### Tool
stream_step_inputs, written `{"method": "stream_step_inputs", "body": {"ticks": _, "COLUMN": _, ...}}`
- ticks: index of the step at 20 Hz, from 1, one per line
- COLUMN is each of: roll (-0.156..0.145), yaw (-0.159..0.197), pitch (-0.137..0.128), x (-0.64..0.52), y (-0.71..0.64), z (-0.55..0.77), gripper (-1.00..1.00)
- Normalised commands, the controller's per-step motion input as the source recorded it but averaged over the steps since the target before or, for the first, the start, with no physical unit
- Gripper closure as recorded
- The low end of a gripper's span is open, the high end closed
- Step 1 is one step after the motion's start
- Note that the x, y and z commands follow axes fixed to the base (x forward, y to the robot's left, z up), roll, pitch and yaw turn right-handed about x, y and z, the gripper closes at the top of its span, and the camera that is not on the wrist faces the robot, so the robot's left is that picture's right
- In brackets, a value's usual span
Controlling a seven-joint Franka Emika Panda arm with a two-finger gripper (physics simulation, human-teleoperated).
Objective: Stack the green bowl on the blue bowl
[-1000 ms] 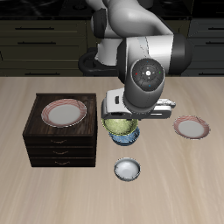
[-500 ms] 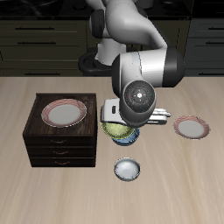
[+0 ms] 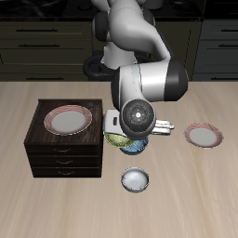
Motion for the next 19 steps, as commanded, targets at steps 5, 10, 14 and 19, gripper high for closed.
{"method": "stream_step_inputs", "body": {"ticks": 5, "roll": 0.022, "yaw": -0.02, "pitch": 0.041, "x": -0.09, "y": 0.16, "z": -0.21, "gripper": 1.0}}
{"method": "stream_step_inputs", "body": {"ticks": 10, "roll": 0.032, "yaw": -0.003, "pitch": 0.09, "x": 0.04, "y": 0.25, "z": -0.42, "gripper": 1.0}}
{"method": "stream_step_inputs", "body": {"ticks": 14, "roll": -0.025, "yaw": -0.034, "pitch": 0.116, "x": 0.16, "y": -0.02, "z": -0.38, "gripper": 1.0}}
{"method": "stream_step_inputs", "body": {"ticks": 19, "roll": -0.019, "yaw": -0.06, "pitch": 0.092, "x": -0.06, "y": -0.08, "z": -0.27, "gripper": 1.0}}
